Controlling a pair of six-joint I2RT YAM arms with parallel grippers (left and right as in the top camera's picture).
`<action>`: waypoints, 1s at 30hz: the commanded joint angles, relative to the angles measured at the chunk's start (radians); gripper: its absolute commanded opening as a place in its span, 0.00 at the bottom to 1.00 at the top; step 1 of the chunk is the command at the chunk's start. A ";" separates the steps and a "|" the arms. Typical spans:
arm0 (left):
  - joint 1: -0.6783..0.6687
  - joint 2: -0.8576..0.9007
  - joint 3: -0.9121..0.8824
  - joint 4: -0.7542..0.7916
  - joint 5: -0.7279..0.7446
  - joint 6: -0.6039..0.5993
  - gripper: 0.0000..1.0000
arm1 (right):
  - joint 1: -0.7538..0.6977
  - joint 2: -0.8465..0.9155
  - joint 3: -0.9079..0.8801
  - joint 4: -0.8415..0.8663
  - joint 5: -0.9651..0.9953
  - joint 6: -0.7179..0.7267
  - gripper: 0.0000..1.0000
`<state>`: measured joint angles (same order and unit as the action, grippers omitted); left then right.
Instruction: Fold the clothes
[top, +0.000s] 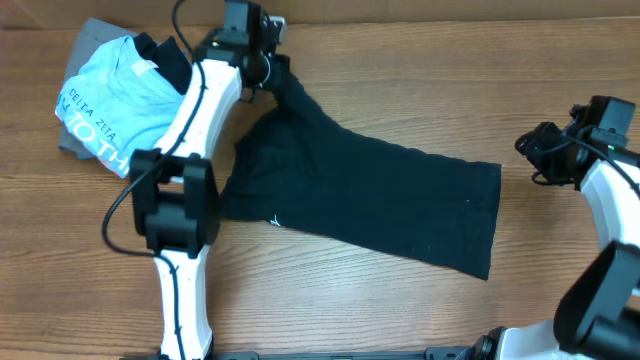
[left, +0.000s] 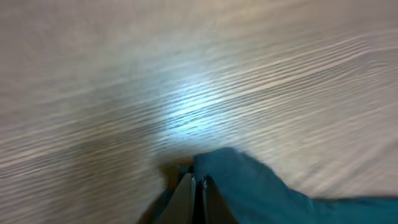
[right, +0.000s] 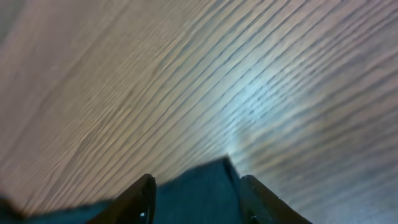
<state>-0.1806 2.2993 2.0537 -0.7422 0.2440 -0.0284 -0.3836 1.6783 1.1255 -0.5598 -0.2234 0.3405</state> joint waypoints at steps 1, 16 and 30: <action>0.003 -0.085 0.031 -0.034 0.019 -0.020 0.04 | 0.003 0.069 -0.010 0.030 0.021 0.012 0.46; 0.002 -0.135 0.031 -0.170 0.007 0.007 0.04 | 0.080 0.186 -0.010 0.072 -0.025 -0.052 0.52; 0.001 -0.135 0.030 -0.209 0.008 0.051 0.04 | 0.135 0.260 -0.010 0.077 0.095 -0.023 0.29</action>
<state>-0.1814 2.1967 2.0624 -0.9493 0.2508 -0.0044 -0.2543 1.9015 1.1187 -0.4828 -0.1532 0.3088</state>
